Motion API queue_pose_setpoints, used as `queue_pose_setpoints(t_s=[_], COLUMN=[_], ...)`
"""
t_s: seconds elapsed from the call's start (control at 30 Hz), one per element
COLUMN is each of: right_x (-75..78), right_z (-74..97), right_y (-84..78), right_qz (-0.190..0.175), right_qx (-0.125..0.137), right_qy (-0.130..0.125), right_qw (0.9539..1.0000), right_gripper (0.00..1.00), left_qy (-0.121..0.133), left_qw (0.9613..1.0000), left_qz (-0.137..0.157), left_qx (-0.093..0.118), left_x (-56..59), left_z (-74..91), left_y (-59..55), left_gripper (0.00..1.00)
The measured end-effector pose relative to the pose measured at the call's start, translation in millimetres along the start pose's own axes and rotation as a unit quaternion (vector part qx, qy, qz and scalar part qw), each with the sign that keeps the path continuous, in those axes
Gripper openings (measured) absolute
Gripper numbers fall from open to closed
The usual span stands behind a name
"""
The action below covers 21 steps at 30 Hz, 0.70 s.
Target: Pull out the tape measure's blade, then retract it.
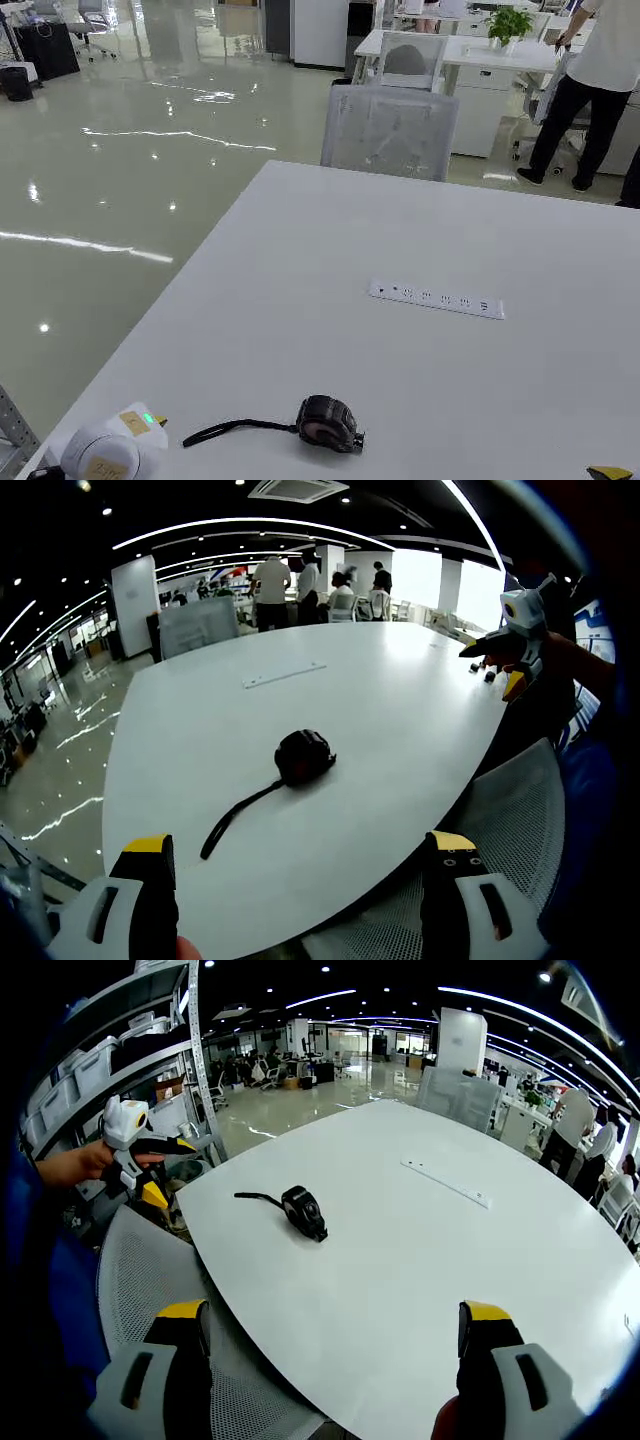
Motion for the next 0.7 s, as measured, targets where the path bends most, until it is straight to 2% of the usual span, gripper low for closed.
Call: queue_pose_setpoints(t_s=[0.3, 0.7], right_x=[-2.0, -0.9], right_z=[14.3, 24.8], right_y=[-12.7, -18.7], right_qz=[-0.001, -0.006], right_qx=[-0.011, -0.016], right_qy=[-0.006, -0.014], right_qw=[0.9999, 0.9997], right_gripper=[1.00, 1.00], left_qy=[0.002, 0.005], left_qw=[1.0000, 0.9999], left_qz=[0.002, 0.005], left_qx=[-0.007, -0.012], left_x=[-2.0, -5.2], left_z=[11.3, 17.7], left_y=[-10.5, -16.6], left_gripper=[1.00, 1.00])
Point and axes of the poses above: the centre of the closed fingertips' face, and the gripper's own axes: z roughly backward along the fingers, x roughly to its right, y roughly out of its top, the point moved 7 cm from there along z, roughly backward along the fingers, and after that the axes turned 9 degrees about -x, right-handed, at the moved point
